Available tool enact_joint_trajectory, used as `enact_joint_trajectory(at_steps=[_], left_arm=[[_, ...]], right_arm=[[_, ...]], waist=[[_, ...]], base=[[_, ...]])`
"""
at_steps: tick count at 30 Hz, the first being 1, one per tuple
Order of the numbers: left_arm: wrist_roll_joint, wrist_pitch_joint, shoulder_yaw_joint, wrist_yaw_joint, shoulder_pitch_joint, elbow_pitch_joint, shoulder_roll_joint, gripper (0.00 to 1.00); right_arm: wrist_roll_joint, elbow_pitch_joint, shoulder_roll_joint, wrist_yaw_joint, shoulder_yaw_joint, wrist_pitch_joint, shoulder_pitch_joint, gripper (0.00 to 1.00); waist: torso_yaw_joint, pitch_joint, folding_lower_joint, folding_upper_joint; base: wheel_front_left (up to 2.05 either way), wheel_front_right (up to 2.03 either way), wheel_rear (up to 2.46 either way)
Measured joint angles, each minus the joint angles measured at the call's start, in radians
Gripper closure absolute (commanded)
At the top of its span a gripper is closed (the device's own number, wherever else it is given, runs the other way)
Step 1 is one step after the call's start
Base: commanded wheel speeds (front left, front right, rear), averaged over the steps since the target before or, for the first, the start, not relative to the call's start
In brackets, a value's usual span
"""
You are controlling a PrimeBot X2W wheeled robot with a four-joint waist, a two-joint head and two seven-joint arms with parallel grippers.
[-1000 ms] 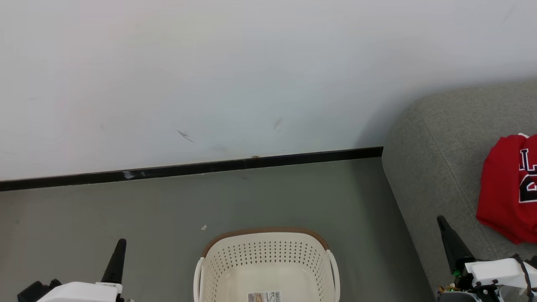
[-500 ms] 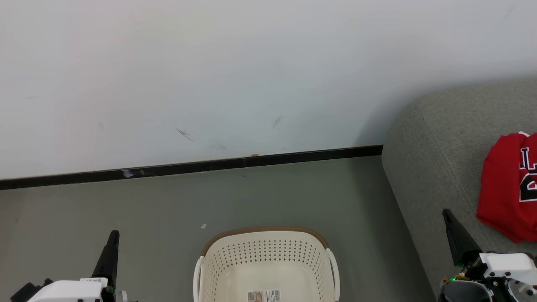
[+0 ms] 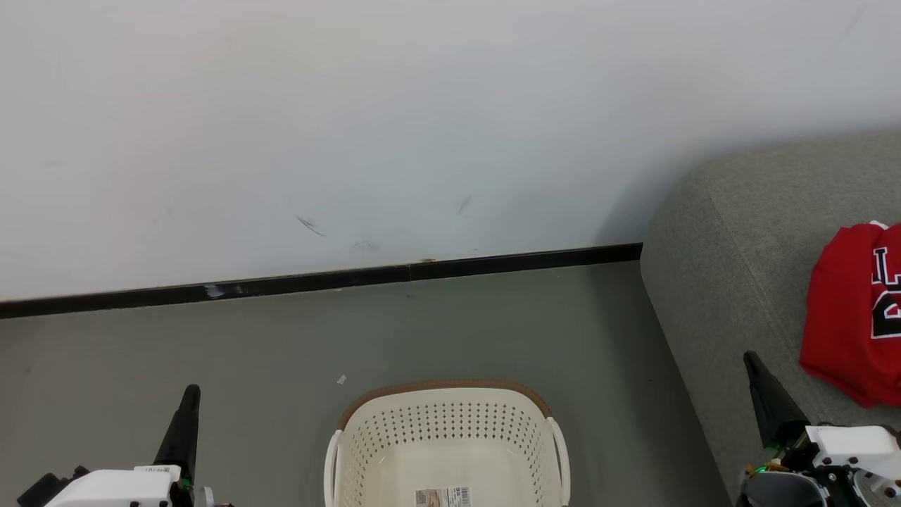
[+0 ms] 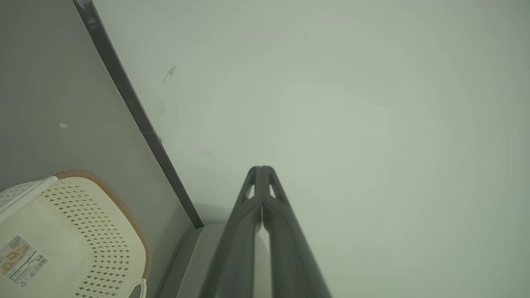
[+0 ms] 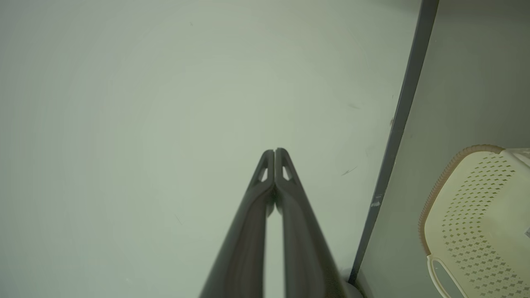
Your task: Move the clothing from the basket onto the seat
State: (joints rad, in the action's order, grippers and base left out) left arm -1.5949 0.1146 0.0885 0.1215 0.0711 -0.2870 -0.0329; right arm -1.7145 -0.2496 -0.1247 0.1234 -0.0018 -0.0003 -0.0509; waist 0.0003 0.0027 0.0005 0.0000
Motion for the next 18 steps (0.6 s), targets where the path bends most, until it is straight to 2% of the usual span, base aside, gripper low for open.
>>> enact_joint_trajectory(at_steps=[18], left_arm=[[0.000,0.000,0.000,0.000,0.000,0.006,0.000,1.00]], right_arm=[[0.000,-0.006,0.000,0.000,-0.005,0.000,0.000,1.00]], waist=[[0.000,0.000,-0.0001,0.0000]], base=[[0.00,0.00,0.00]])
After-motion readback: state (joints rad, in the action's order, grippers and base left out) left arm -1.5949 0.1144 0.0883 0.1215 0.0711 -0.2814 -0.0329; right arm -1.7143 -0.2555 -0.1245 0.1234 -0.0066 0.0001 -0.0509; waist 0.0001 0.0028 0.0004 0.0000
